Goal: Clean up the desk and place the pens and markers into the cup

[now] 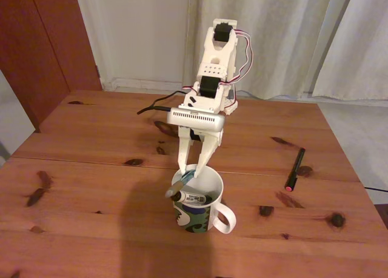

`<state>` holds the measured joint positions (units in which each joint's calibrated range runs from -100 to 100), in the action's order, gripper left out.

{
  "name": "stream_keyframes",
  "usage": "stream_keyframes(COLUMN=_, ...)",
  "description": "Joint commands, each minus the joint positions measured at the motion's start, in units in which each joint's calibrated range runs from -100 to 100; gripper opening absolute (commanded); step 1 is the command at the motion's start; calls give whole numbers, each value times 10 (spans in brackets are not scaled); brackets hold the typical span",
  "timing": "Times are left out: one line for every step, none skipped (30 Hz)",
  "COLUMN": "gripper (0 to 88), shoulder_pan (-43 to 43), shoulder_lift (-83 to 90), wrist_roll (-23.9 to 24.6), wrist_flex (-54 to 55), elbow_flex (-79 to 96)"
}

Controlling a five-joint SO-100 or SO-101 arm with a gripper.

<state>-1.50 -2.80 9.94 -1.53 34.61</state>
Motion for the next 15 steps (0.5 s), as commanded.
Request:
stream_keyframes(gripper=8, shoulder_pan=9, shoulder_lift=10, wrist_roll=-2, wrist_flex=14, elbow_flex=6)
stream_keyframes(gripper=8, shoulder_pan=9, shoulder_lift=10, wrist_roll=-2, wrist_flex=14, elbow_flex=6)
stream_keyframes(gripper=8, shoulder_pan=9, shoulder_lift=10, wrist_roll=-2, wrist_flex=14, elbow_flex=7)
stream_keyframes(gripper=8, shoulder_pan=9, shoulder_lift=10, wrist_roll=-2, wrist_flex=14, elbow_flex=10)
stream_keyframes(gripper=8, shoulder_pan=9, shoulder_lift=10, wrist_roll=-2, wrist_flex=14, elbow_flex=13)
stream_keyframes(gripper=8, shoulder_pan=9, shoulder_lift=10, wrist_roll=-2, wrist_flex=14, elbow_flex=15)
stream_keyframes(gripper=8, shoulder_pan=9, shoulder_lift=10, wrist_roll=-2, wrist_flex=14, elbow_flex=19)
stream_keyframes(gripper=8, shoulder_pan=9, shoulder_lift=10, wrist_roll=-1, wrist_flex=15, elbow_flex=23)
stream_keyframes(gripper=8, shoulder_pan=9, shoulder_lift=11, wrist_roll=-1, wrist_flex=15, elbow_flex=25)
stream_keyframes(gripper=8, shoulder_pan=9, shoulder_lift=11, wrist_roll=-2, wrist_flex=23, elbow_flex=28)
stream_keyframes(gripper=10, shoulder_pan=9, shoulder_lift=11, wrist_roll=-2, wrist_flex=33, elbow_flex=36)
stream_keyframes(gripper=12, shoulder_pan=9, shoulder_lift=11, wrist_roll=-2, wrist_flex=49, elbow_flex=45)
stream_keyframes(gripper=12, shoulder_pan=9, shoulder_lift=11, wrist_roll=-3, wrist_flex=67, elbow_flex=55)
stream_keyframes(gripper=12, shoulder_pan=9, shoulder_lift=11, wrist_roll=-3, wrist_flex=84, elbow_flex=65)
stream_keyframes(gripper=12, shoulder_pan=9, shoulder_lift=11, wrist_roll=-3, wrist_flex=102, elbow_flex=75)
